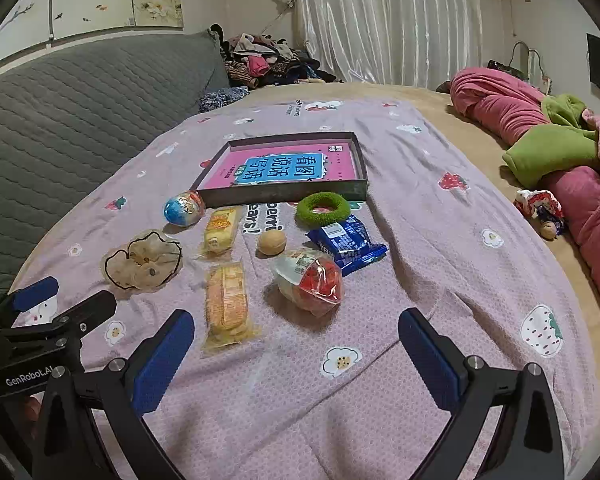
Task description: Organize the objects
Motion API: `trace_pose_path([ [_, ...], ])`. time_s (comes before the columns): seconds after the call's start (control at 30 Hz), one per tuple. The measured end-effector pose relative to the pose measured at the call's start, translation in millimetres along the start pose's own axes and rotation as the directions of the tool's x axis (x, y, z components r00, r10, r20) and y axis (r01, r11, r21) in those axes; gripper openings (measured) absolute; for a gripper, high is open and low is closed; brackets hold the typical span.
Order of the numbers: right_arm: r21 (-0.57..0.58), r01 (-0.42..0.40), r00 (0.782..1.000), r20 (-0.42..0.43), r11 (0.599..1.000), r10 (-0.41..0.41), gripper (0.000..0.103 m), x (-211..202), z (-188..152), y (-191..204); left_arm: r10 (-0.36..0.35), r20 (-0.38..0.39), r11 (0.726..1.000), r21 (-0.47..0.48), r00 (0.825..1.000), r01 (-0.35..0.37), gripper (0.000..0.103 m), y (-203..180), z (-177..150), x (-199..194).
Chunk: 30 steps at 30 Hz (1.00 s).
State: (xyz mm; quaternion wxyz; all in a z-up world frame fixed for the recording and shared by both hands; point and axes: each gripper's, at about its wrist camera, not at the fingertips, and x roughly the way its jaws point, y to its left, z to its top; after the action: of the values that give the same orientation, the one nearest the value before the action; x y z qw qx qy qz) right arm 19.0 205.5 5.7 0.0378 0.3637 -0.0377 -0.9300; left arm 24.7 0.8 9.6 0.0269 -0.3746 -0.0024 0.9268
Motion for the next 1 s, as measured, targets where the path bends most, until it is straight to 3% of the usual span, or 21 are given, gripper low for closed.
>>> trace_pose_path([
  [1.0, -0.004, -0.019, 1.0, 0.024, 1.0, 0.019, 0.103, -10.0, 3.6, 2.7, -0.043, 0.006, 0.999, -0.009, 0.999, 0.043, 0.103, 1.8, 3.5, -9.5],
])
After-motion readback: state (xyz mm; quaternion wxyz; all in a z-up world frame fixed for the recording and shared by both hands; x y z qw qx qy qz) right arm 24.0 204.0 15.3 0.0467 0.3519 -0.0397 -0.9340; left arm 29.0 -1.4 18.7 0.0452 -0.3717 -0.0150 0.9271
